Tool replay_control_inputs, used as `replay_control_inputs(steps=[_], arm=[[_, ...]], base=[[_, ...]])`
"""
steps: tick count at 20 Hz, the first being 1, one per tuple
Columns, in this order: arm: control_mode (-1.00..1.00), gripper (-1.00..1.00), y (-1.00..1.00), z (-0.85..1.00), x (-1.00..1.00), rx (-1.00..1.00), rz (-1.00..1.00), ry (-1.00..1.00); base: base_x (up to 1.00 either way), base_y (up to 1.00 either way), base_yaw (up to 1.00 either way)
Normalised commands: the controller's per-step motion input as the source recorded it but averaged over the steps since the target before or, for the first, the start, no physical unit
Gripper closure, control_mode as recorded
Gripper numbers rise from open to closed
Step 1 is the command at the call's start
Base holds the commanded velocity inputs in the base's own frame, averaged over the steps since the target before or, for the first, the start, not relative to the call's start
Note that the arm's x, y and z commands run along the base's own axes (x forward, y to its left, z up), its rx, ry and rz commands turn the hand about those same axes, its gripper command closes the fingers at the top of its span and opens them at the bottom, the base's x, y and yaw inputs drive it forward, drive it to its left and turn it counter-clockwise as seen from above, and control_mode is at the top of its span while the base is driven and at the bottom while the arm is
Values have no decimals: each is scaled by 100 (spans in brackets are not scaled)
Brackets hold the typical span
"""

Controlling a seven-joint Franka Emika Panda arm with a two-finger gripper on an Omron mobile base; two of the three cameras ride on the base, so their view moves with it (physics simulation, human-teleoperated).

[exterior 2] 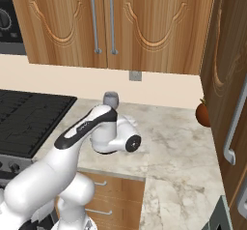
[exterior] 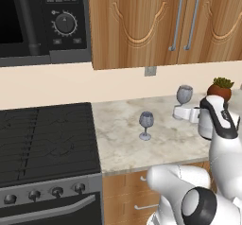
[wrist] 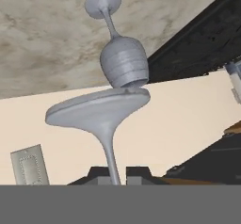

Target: Retrieve the wine glasses from the counter and place one next to each plate.

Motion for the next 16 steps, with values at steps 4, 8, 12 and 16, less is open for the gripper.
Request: replay_control_inputs(steps=[4, 8, 12, 16], arm=[[-100, 100, 0, 15, -11, -3, 0, -19], [-100, 100, 0, 0, 0, 0, 0, 0], [-100, 100, 0, 0, 0, 0, 0, 0], [-100, 100, 0, 0, 0, 0, 0, 0]], base=[[0, 0, 0], [0, 0, 0], [0, 0, 0], [0, 0, 0]])
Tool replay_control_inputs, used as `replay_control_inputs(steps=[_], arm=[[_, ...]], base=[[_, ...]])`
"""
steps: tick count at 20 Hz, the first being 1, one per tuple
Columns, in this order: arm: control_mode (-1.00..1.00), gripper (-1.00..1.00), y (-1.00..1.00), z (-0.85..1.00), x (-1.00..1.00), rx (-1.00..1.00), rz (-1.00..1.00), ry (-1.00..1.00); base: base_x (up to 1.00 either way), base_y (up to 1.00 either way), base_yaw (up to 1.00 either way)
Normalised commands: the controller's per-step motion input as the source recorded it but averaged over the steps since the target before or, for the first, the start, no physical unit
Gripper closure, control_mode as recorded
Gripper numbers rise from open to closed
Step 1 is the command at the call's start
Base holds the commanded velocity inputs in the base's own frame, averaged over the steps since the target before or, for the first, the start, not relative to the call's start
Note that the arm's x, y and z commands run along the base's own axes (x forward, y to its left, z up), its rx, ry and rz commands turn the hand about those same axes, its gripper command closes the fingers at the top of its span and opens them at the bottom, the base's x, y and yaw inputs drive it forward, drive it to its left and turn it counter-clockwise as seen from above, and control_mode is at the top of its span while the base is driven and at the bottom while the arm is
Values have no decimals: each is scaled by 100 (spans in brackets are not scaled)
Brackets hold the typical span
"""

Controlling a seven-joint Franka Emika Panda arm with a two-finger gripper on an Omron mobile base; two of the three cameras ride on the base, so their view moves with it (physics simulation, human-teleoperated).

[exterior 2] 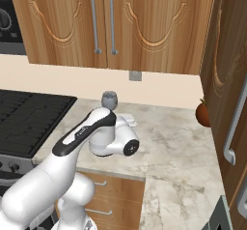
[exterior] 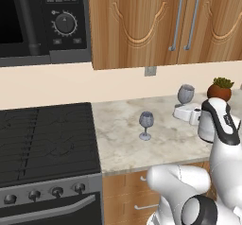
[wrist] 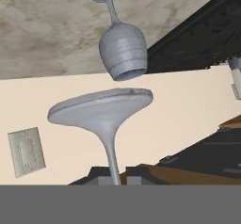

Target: Retrieve the wine glasses from the counter and place one next to each plate.

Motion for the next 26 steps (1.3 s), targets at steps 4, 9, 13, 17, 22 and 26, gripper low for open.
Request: replay_control_inputs(steps=[4, 9, 13, 17, 22, 26], arm=[[-100, 100, 8, 0, -1, -2, 1, -2], [-100, 100, 29, 0, -25, -12, 7, -18], [-100, 100, 1, 0, -2, 0, 0, -1], [-100, 100, 42, 0, -34, -10, 13, -9], [100, 100, 12, 0, -13, -4, 8, -2], [100, 100, 0, 0, 0, 0, 0, 0]], base=[[0, 0, 0], [0, 0, 0], [0, 0, 0], [0, 0, 0], [-63, 27, 50], [-62, 69, 67]])
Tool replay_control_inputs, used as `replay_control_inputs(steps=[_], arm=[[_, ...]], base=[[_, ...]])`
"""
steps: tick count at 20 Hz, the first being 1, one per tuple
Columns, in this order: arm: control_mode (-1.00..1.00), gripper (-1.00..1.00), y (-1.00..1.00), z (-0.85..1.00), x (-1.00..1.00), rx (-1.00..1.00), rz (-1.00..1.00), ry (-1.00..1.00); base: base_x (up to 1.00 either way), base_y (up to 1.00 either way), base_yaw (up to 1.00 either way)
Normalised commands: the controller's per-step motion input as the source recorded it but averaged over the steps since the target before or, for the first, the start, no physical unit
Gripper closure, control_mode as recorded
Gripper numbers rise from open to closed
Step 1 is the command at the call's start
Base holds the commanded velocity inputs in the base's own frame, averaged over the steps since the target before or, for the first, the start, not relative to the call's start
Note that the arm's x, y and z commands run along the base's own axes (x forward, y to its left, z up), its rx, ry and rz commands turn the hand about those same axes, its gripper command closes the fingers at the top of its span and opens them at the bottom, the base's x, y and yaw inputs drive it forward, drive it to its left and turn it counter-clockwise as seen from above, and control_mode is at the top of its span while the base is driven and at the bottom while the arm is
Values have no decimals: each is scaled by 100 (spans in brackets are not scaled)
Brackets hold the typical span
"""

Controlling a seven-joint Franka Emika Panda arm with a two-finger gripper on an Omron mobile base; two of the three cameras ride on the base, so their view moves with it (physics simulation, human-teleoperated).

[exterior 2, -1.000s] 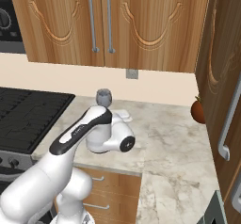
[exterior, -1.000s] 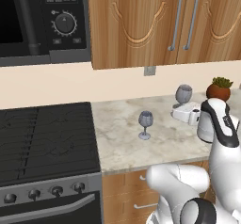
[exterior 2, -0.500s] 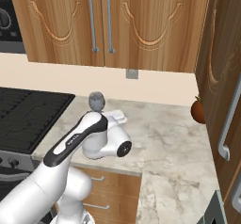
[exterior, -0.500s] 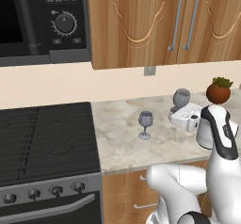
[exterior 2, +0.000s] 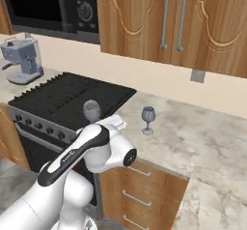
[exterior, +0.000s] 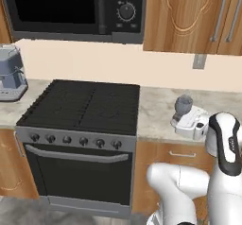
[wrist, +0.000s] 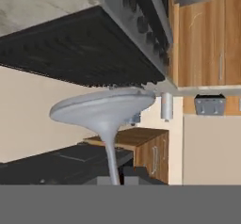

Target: Retrieve the wine glasses from the counter and place one next to each plate.

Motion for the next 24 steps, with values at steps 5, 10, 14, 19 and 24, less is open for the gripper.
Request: replay_control_inputs(steps=[5, 10, 14, 19, 24], arm=[[100, 100, 0, 0, 0, 0, 0, 0], [100, 100, 0, 0, 0, 0, 0, 0], [100, 100, 0, 0, 0, 0, 0, 0], [100, 100, 0, 0, 0, 0, 0, 0], [100, 100, 0, 0, 0, 0, 0, 0]], base=[[-43, 90, 71], [-14, 33, 89], [-5, 11, 95], [0, 9, 91], [0, 12, 89]])
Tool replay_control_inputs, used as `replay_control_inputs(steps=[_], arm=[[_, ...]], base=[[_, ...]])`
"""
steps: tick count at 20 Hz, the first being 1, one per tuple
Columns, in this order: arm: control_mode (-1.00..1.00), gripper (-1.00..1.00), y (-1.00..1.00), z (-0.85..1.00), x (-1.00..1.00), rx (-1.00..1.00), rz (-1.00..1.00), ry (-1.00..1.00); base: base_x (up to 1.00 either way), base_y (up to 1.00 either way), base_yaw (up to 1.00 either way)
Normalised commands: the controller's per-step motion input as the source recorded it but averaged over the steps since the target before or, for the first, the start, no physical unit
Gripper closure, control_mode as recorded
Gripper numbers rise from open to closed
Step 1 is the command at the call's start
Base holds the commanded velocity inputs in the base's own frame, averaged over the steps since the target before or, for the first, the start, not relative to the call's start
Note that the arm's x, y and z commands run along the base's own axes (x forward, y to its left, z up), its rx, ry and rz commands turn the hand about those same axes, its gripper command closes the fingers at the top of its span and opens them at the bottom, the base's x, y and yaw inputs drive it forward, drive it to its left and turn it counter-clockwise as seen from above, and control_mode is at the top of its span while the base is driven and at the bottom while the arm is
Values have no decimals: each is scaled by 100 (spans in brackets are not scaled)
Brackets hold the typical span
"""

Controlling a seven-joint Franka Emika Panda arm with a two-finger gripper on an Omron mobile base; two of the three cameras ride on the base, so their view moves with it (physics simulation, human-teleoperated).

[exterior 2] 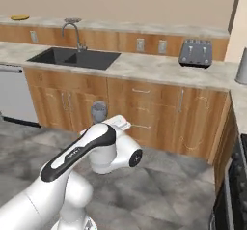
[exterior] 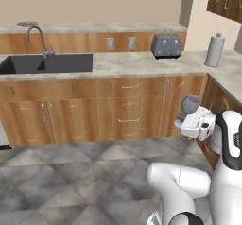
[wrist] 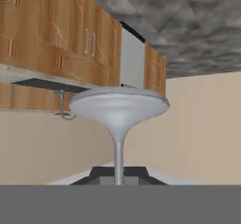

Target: Retrieve the wine glasses from the counter and place one next to each plate.

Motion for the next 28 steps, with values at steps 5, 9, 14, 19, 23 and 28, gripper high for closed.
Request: replay_control_inputs(steps=[5, 9, 14, 19, 23, 28], arm=[[100, 100, 0, 0, 0, 0, 0, 0], [100, 100, 0, 0, 0, 0, 0, 0], [100, 100, 0, 0, 0, 0, 0, 0], [100, 100, 0, 0, 0, 0, 0, 0], [100, 100, 0, 0, 0, 0, 0, 0], [100, 100, 0, 0, 0, 0, 0, 0]], base=[[0, 25, 81], [22, 44, 66], [63, 72, 46], [99, 100, 19], [100, 84, 24], [100, 31, 36]])
